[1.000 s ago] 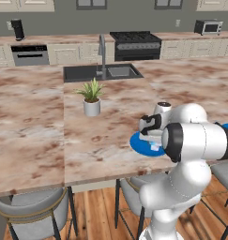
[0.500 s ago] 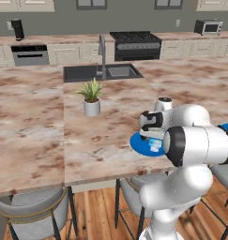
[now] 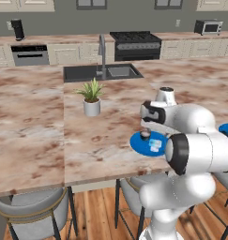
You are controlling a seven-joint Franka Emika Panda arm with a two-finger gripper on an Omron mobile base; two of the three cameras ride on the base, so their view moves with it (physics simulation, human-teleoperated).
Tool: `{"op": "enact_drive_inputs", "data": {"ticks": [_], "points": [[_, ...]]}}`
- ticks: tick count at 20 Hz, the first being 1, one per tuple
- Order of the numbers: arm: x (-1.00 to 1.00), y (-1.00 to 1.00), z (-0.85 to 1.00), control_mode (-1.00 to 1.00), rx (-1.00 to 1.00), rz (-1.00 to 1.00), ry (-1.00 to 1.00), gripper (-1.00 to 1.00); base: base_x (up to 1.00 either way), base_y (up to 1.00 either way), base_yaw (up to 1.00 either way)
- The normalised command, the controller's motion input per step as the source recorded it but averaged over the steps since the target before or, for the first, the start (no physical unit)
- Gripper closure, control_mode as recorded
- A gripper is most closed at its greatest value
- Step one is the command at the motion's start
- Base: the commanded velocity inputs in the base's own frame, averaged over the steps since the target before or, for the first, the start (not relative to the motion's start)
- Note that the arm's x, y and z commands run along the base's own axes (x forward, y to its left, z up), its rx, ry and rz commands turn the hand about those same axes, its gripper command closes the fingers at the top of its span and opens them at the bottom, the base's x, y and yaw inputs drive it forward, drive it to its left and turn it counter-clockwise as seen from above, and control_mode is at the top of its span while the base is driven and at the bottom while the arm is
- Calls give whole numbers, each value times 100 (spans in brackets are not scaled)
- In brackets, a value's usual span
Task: Place two yogurt containers on each plate.
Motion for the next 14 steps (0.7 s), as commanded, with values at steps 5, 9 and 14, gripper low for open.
{"op": "enact_drive_inputs", "data": {"ticks": [5,9,14], "points": [[-28,14,47,-100,-1,0,0,-100,0,0,0],[-44,23,39,-100,-4,0,0,-100,0,0,0],[-46,25,34,-100,-6,0,0,-100,0,0,0]]}}
